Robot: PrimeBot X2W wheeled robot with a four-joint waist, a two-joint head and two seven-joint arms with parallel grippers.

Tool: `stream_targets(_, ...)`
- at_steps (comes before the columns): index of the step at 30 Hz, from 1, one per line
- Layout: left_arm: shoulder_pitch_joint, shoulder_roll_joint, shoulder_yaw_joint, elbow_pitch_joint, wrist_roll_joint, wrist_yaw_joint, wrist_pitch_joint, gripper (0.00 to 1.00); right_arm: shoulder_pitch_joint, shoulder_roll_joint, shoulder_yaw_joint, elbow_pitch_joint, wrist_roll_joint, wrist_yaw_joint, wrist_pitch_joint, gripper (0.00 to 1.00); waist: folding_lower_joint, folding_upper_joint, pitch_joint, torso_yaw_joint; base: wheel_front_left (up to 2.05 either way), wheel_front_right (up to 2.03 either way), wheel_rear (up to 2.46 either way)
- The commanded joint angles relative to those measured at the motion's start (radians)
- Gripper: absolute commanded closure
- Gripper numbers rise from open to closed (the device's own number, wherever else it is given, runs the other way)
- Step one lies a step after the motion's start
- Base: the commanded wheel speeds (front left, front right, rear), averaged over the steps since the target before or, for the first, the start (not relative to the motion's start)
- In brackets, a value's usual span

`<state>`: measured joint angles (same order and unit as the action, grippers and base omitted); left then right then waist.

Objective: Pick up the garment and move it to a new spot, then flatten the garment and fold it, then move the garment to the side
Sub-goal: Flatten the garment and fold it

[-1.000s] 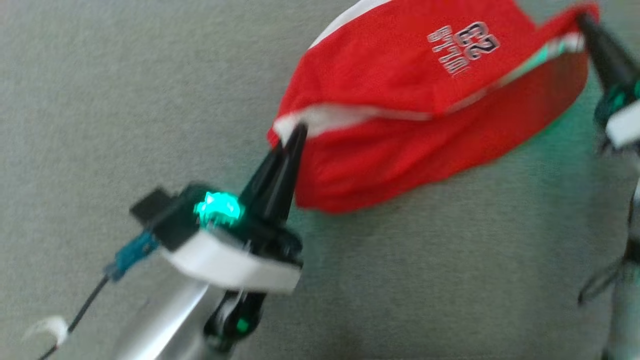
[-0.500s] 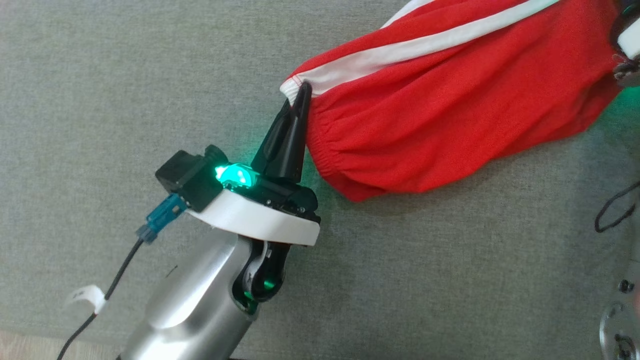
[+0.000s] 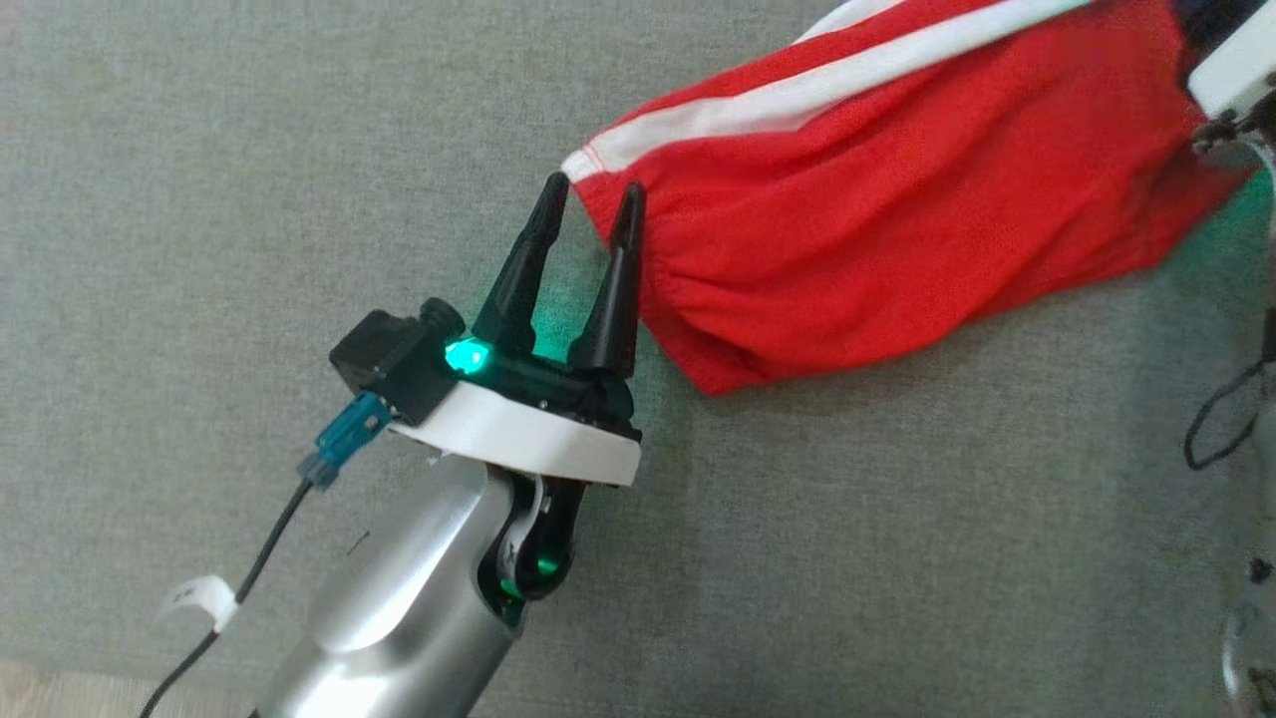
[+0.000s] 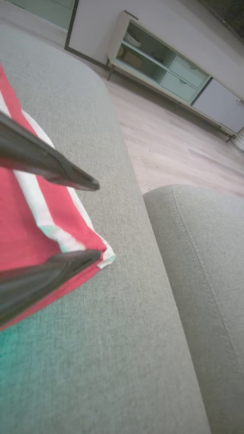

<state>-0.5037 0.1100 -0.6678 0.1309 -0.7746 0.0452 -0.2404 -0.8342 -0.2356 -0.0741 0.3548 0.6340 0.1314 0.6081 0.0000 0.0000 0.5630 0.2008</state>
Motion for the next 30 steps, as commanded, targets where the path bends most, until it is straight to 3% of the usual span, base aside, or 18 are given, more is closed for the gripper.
stream_targets(1,0.015,0.008,0.032,-0.020,0.011,0.006,-0.012,0.00,-0.002,-0.014,0.034,-0.040,0.010,-0.001,-0.004,0.00,0.0000,0.0000,-0.021,-0.008,0.00,0.00,0.00)
stream_targets(8,0.067,0.056,0.025,-0.039,0.045,0.054,-0.002,0.00,0.081,-0.128,0.130,-0.123,-0.002,-0.001,0.007,0.00,0.0000,0.0000,-0.076,-0.033,0.00,0.00,0.00)
stream_targets(10,0.097,0.094,0.039,-0.079,0.102,0.106,-0.010,0.00,0.124,-0.198,0.184,-0.139,-0.048,-0.001,0.021,0.00,0.0000,0.0000,-0.088,-0.043,0.00,0.00,0.00)
stream_targets(12,0.116,0.104,0.052,-0.115,0.154,0.136,-0.016,0.00,0.146,-0.219,0.202,-0.133,-0.071,-0.001,0.027,0.00,0.0000,0.0000,-0.088,-0.042,0.00,0.00,0.00)
stream_targets(15,0.134,0.108,0.075,-0.169,0.273,0.180,-0.020,0.00,0.160,-0.218,0.203,-0.107,-0.090,-0.001,0.032,0.00,0.0000,0.0000,-0.078,-0.032,0.00,0.00,0.00)
stream_targets(18,0.166,0.078,0.106,-0.214,0.365,0.195,-0.021,0.00,0.157,-0.212,0.202,-0.070,-0.124,-0.001,0.037,0.00,0.0000,0.0000,-0.065,-0.016,0.00,0.00,0.00)
stream_targets(26,0.239,0.010,0.161,-0.194,0.477,0.155,-0.021,0.00,0.133,-0.141,0.206,0.061,-0.191,-0.001,0.032,0.00,0.0000,0.0000,-0.063,0.010,0.00,0.00,0.00)
stream_targets(28,0.257,-0.005,0.187,-0.180,0.488,0.142,-0.021,0.00,0.134,-0.105,0.213,0.078,-0.166,-0.001,0.027,1.00,0.0000,0.0000,-0.073,0.008,0.00,0.00,0.00)
stream_targets(30,0.274,-0.016,0.216,-0.166,0.495,0.128,-0.021,0.00,0.136,-0.087,0.222,0.081,-0.144,-0.001,0.012,1.00,0.0000,0.0000,-0.086,0.000,0.00,0.00,0.00)
